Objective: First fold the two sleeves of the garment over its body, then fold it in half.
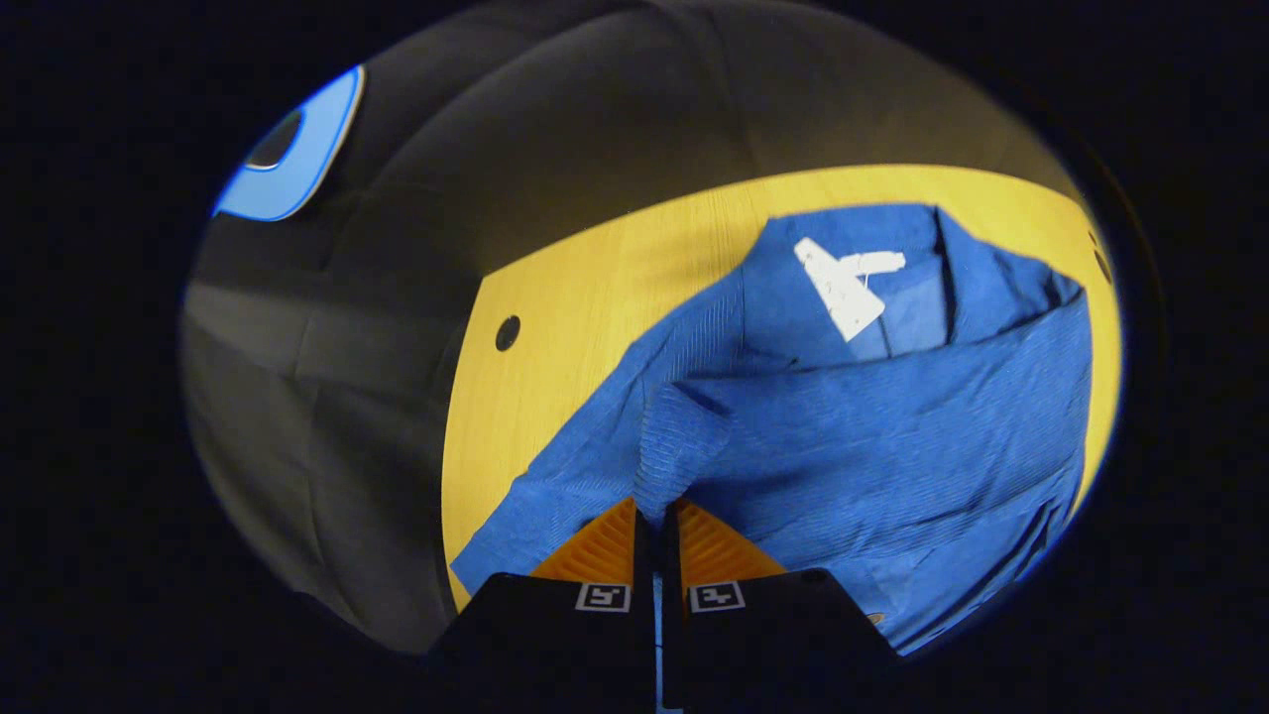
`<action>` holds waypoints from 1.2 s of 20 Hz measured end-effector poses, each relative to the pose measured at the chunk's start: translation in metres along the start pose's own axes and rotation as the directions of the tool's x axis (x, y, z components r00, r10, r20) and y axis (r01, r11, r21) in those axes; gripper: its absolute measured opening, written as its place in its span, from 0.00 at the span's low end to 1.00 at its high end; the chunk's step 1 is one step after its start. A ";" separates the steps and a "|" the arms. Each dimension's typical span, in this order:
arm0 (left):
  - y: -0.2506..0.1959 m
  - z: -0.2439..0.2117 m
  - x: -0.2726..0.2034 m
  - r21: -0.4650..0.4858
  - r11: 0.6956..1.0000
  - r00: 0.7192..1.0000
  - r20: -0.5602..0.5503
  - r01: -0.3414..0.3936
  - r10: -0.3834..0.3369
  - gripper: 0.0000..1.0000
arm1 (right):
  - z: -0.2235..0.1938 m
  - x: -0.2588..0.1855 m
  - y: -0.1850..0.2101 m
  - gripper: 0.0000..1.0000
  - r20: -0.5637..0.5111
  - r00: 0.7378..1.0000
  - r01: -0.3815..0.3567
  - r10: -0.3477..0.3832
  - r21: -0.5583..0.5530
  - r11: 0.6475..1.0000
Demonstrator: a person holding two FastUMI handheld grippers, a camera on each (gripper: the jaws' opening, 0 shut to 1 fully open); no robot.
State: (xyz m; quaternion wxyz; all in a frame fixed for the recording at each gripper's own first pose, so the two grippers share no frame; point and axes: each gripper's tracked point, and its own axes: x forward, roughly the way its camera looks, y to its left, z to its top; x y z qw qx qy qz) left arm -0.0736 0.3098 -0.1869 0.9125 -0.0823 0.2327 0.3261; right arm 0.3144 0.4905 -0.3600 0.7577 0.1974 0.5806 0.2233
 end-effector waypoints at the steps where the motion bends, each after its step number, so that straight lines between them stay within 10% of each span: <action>1: -0.005 -0.010 0.010 -0.045 0.999 0.999 -0.032 0.016 -0.017 0.81 | 0.001 0.007 0.001 0.12 0.001 1.000 -0.005 0.005 0.009 1.000; 2: -0.011 -0.025 0.017 -0.090 0.996 0.996 -0.085 0.028 -0.036 0.81 | -0.001 0.012 0.010 0.12 0.000 0.999 -0.044 0.044 0.031 0.999; 8: -0.034 -0.054 0.054 -0.093 0.994 0.967 -0.244 0.058 -0.080 0.84 | -0.002 -0.004 0.027 0.96 -0.005 0.989 -0.146 0.146 0.015 0.989; 14: -0.055 -0.063 0.125 -0.128 0.986 0.910 -0.387 0.110 -0.152 0.84 | -0.047 -0.107 0.012 0.96 -0.058 0.979 -0.202 0.193 -0.291 0.935; 18: -0.079 -0.067 0.197 -0.097 0.986 0.848 -0.505 0.134 -0.164 0.82 | -0.086 -0.183 -0.016 0.96 -0.060 0.970 -0.245 0.238 -0.296 0.923; 24: -0.087 -0.115 0.254 -0.082 0.991 0.634 -0.762 0.103 -0.129 0.83 | -0.114 -0.250 -0.097 0.96 0.032 0.987 -0.149 0.158 -0.202 0.968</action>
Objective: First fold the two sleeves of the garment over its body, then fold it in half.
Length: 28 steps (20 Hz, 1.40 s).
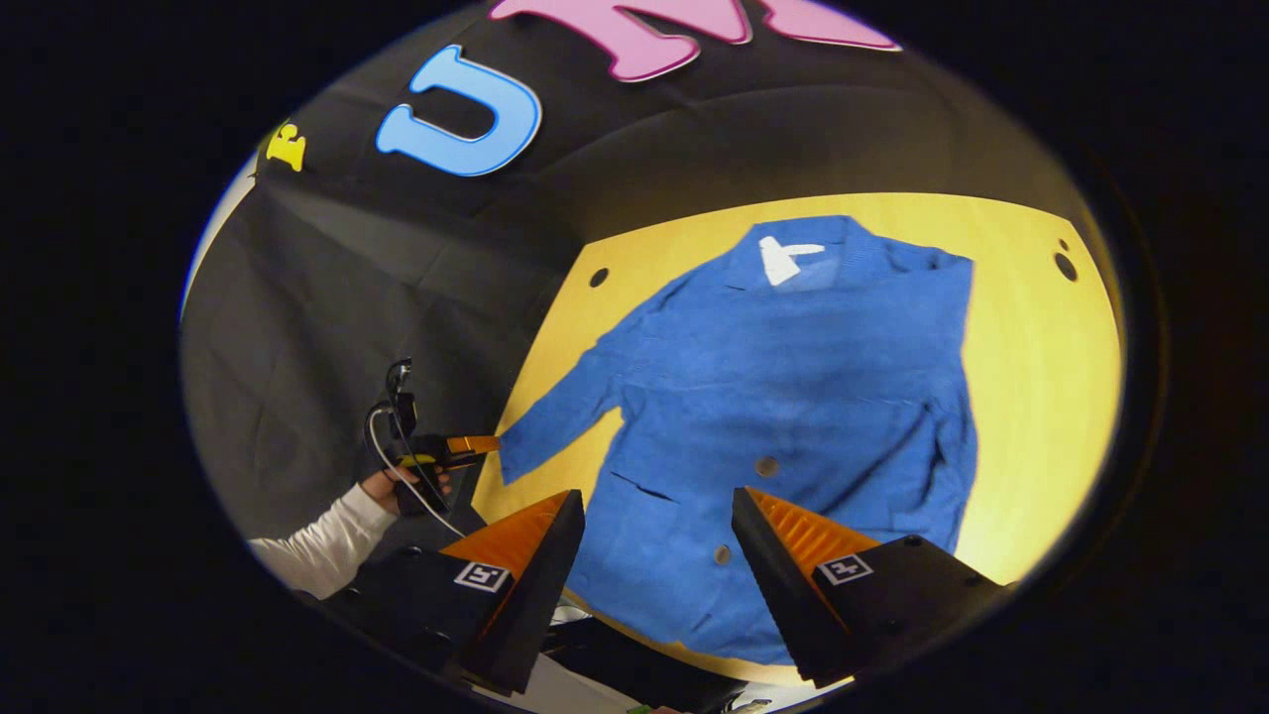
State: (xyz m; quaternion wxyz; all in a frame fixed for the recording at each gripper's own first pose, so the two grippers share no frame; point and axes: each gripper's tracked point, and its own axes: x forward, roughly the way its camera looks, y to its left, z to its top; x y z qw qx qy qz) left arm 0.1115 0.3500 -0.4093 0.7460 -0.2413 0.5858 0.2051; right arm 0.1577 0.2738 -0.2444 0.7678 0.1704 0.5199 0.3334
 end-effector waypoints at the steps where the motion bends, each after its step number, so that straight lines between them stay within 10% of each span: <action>1: -0.002 -0.002 0.010 -0.014 1.000 0.999 -0.032 -0.009 0.008 0.83 | -0.005 -0.011 -0.010 0.96 0.010 1.000 0.015 -0.016 0.030 0.999; 11: -0.007 -0.006 0.032 0.118 0.993 0.974 -0.225 0.006 0.021 0.76 | -0.041 -0.045 -0.059 0.96 0.030 0.997 0.059 -0.069 0.242 0.969; 15: -0.022 -0.002 0.034 0.129 0.992 0.978 -0.206 0.015 0.012 0.04 | -0.030 -0.045 -0.054 0.96 0.027 0.999 0.015 -0.023 0.259 0.966; 22: -0.055 0.016 0.005 0.162 0.986 0.995 -0.097 0.047 -0.031 0.00 | -0.026 -0.067 -0.060 0.96 0.045 0.999 0.006 -0.018 0.254 0.967; 28: -0.131 0.070 -0.100 0.402 0.915 0.986 0.139 0.029 -0.093 0.00 | -0.011 -0.082 -0.075 0.96 0.086 0.996 -0.008 -0.015 0.262 0.965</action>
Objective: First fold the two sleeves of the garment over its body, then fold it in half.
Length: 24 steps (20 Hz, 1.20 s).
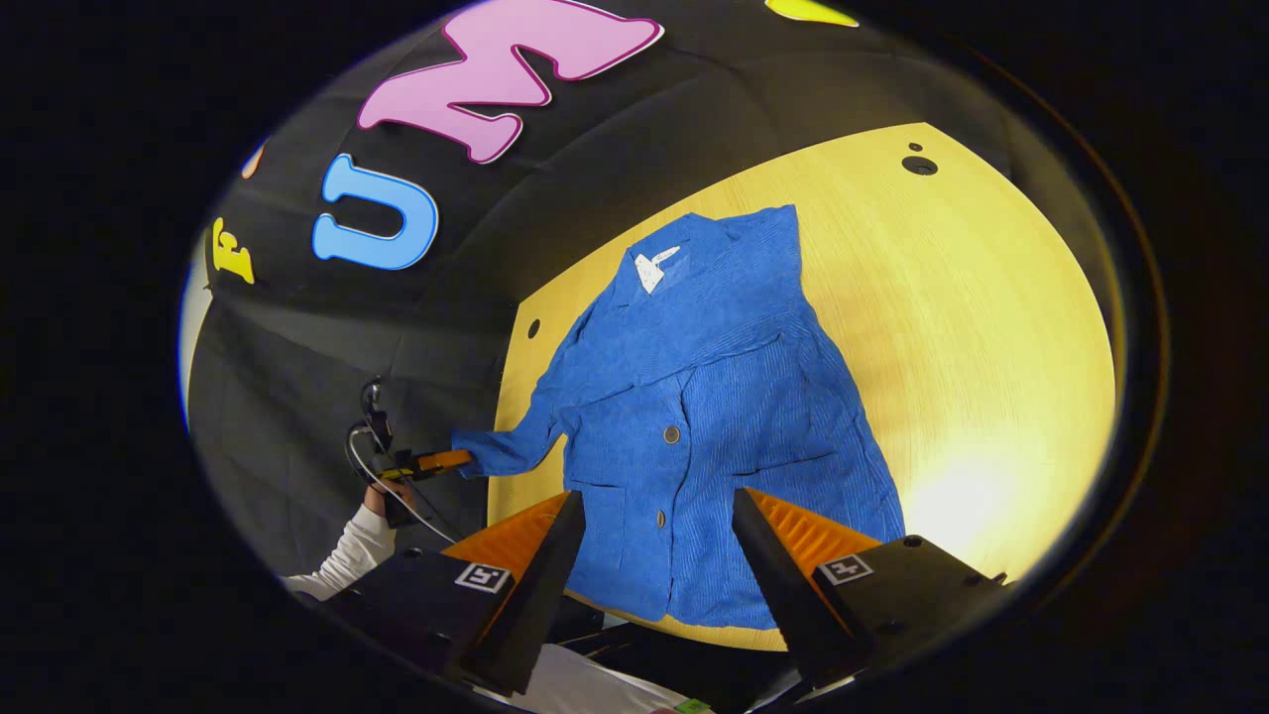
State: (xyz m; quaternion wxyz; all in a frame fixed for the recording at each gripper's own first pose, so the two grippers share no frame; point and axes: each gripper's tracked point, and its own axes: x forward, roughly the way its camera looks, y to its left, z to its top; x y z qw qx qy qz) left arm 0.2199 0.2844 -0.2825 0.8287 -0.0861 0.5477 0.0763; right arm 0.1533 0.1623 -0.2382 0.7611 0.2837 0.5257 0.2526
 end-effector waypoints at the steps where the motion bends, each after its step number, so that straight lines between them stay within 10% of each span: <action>1: -0.019 0.014 -0.013 0.033 0.999 1.000 0.028 0.011 -0.012 0.00 | 0.004 -0.003 -0.001 0.96 0.003 1.000 -0.007 0.007 0.000 1.000; 8: -0.213 0.087 -0.059 0.326 0.936 0.969 0.160 0.131 -0.191 0.00 | 0.007 -0.031 -0.024 0.96 0.024 1.000 0.012 -0.012 -0.036 0.999; 13: -0.346 0.068 -0.036 0.395 0.884 0.954 0.054 0.251 -0.295 0.00 | -0.008 -0.072 -0.062 0.96 0.044 0.996 0.084 -0.080 -0.106 0.991; 24: -0.482 0.043 0.063 0.512 0.837 0.979 -0.155 0.193 -0.131 0.00 | -0.051 -0.116 -0.145 0.96 0.074 0.989 0.124 -0.130 0.082 0.989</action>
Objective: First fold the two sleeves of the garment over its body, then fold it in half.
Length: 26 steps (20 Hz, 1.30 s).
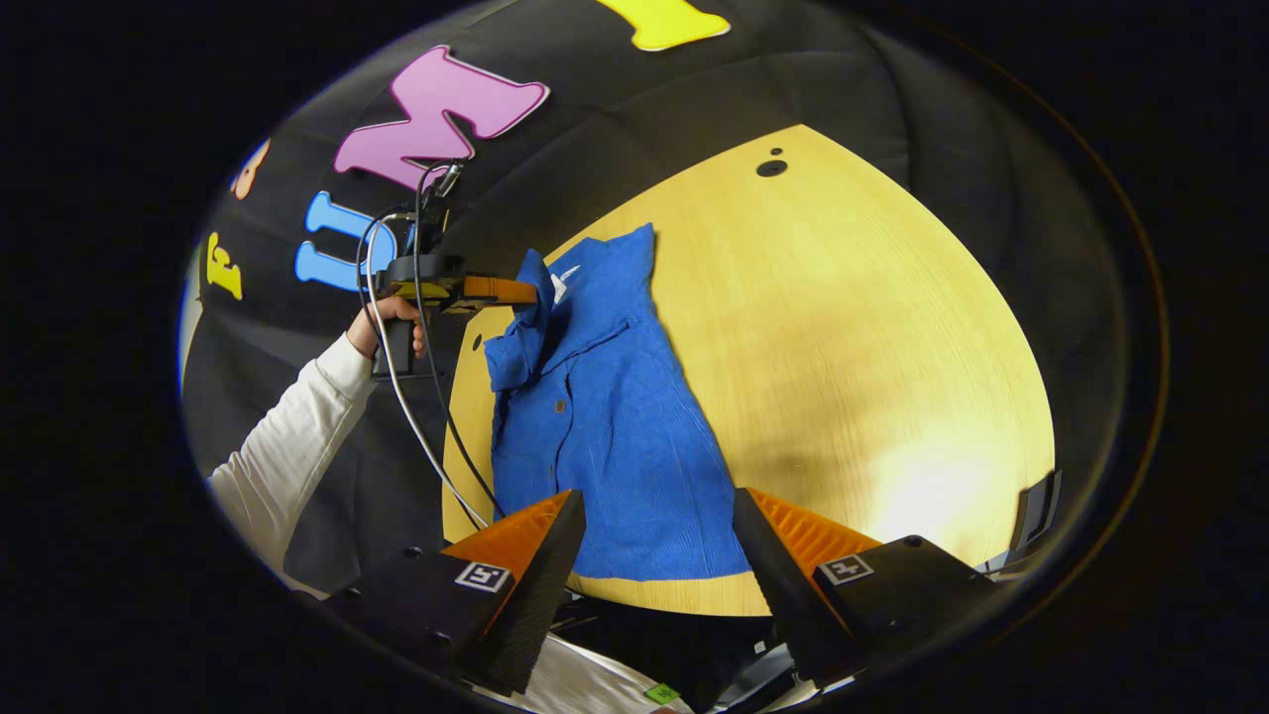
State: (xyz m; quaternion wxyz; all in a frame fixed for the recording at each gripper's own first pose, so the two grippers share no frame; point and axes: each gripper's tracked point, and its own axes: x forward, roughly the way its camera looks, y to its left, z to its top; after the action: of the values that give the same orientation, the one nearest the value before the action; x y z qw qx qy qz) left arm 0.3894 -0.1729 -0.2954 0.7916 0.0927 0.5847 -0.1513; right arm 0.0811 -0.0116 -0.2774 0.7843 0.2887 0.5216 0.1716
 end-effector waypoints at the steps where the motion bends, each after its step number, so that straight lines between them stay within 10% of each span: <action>1: -0.009 0.002 0.009 0.003 1.000 1.000 -0.022 0.002 -0.002 0.00 | -0.002 -0.002 -0.007 0.96 -0.001 1.000 0.007 -0.007 0.019 1.000; 8: -0.060 0.007 0.043 -0.084 0.988 0.988 -0.078 0.130 -0.136 0.09 | -0.003 -0.008 -0.032 0.96 0.001 1.000 0.028 -0.028 0.057 0.998; 10: -0.071 0.021 0.037 -0.097 0.977 0.981 -0.019 0.191 -0.194 0.34 | -0.004 -0.006 -0.033 0.96 -0.003 1.000 0.027 -0.027 0.066 0.997; 12: -0.069 0.029 0.027 -0.071 0.975 0.977 0.047 0.211 -0.208 0.81 | -0.004 -0.002 -0.033 0.96 -0.015 1.000 0.029 -0.028 0.062 0.998; 18: -0.021 -0.008 -0.025 -0.056 0.987 0.984 0.097 0.152 -0.146 0.84 | -0.004 0.031 -0.015 0.96 -0.069 0.997 0.037 -0.036 0.008 0.999; 26: 0.084 -0.209 -0.071 -0.149 0.987 0.996 -0.047 0.068 -0.076 0.84 | -0.031 0.086 -0.001 0.97 -0.203 0.971 0.117 -0.122 -0.038 0.992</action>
State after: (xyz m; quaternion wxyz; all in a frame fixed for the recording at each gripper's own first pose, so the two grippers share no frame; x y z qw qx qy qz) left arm 0.2115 -0.0173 -0.2924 0.7746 0.0170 0.6179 -0.1338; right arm 0.0870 0.0454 -0.3486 0.7388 0.2276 0.6140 0.1596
